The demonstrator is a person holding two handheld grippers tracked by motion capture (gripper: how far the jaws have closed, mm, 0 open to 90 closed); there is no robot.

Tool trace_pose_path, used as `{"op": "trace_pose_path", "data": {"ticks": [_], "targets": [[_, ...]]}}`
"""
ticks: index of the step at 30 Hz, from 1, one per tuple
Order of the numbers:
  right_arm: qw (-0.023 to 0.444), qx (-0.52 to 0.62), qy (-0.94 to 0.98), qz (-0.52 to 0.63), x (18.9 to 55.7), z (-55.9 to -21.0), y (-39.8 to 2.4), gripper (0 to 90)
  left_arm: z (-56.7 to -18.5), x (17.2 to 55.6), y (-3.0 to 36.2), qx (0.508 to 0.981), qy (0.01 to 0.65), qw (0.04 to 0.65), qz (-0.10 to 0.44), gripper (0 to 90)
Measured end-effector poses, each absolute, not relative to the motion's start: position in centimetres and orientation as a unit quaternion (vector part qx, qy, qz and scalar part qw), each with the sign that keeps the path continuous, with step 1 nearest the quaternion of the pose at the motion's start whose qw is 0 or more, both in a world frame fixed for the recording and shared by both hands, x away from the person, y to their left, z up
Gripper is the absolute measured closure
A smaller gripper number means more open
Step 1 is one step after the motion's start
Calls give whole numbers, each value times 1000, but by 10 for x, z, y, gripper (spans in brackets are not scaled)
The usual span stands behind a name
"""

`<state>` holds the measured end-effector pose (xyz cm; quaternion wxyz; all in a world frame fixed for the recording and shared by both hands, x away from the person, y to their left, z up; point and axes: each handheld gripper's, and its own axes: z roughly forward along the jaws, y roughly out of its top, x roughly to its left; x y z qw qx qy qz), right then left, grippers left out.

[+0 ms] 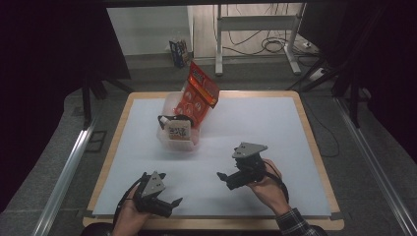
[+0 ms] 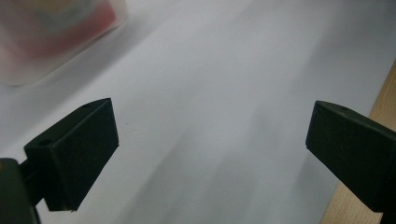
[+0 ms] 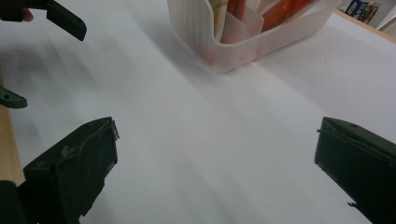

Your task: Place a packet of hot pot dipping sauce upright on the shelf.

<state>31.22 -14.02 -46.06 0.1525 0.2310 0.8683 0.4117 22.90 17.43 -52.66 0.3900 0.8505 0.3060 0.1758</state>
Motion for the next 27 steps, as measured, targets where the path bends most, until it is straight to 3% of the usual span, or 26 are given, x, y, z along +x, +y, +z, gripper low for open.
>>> {"op": "trace_pose_path", "data": {"ticks": [27], "targets": [[179,271,851,413,291,-463,-188,0,-527,229,175,849,308,390,179,23]]}}
